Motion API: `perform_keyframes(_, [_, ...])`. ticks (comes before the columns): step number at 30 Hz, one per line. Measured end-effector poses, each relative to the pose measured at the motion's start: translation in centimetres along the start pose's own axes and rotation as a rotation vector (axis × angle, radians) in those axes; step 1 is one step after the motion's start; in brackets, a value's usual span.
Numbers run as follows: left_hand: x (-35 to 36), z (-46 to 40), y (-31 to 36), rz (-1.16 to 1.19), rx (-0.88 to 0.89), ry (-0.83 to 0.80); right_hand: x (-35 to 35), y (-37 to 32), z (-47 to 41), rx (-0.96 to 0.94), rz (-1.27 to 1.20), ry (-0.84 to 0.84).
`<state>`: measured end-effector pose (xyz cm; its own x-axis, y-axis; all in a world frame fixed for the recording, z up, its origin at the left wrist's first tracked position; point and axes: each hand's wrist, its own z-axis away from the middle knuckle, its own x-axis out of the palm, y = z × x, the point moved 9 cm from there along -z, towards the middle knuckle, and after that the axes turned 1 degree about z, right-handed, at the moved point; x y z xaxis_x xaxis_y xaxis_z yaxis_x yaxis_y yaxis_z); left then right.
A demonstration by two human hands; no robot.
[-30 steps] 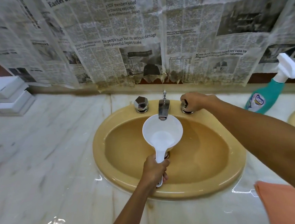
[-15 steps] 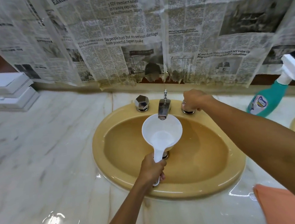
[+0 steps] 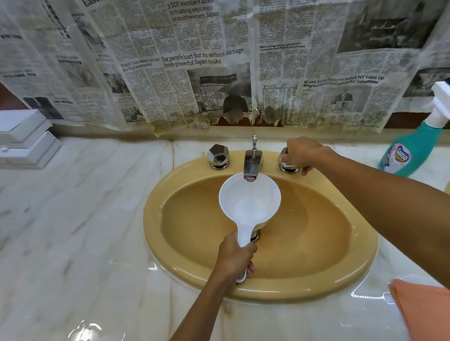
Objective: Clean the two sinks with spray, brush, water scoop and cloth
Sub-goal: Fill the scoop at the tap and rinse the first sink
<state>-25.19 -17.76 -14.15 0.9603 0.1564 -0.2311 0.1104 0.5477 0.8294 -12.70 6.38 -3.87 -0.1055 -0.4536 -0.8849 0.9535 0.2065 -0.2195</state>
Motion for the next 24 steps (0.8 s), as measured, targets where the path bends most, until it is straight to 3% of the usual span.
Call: perform_keyframes(24, [-0.3,0.5,0.2,0.009,-0.007,0.009,0.4,-0.3,-0.7,-0.066,0.027,-0.038])
